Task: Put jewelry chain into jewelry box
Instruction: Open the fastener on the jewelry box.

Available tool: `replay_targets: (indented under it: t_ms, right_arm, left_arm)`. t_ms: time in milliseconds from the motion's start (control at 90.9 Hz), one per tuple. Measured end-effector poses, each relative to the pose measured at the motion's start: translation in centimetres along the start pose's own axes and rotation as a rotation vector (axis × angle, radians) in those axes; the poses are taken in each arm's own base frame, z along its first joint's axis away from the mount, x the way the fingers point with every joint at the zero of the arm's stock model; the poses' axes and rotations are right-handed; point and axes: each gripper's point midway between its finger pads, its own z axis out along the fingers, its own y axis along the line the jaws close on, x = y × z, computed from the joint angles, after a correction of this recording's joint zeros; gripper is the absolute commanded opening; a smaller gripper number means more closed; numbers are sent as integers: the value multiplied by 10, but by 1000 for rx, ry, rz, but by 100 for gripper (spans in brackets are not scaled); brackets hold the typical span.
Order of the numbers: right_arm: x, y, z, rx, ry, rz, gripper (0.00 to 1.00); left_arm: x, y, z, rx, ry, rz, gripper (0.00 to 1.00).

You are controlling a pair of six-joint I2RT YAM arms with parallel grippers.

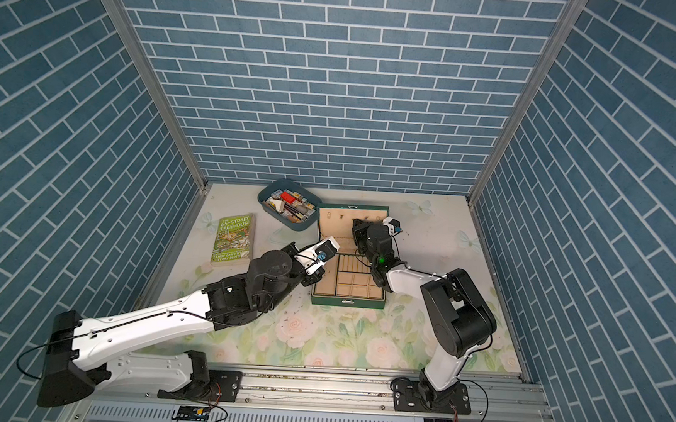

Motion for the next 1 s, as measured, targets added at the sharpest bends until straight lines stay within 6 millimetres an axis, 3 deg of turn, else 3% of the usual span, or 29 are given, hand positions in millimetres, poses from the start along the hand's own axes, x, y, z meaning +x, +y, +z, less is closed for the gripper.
replay_targets:
  t_ms: [704, 847, 1001]
  right_arm:
    - [1, -3, -2, -16, 0, 1, 15]
    - [1, -5, -2, -14, 0, 1, 19]
    - [1, -7, -2, -4, 2, 1, 29]
  left_arm:
    - [2, -1, 0, 1, 3, 1, 0]
    - [2, -1, 0, 2, 2, 1, 0]
    - [2, -1, 0, 2, 2, 1, 0]
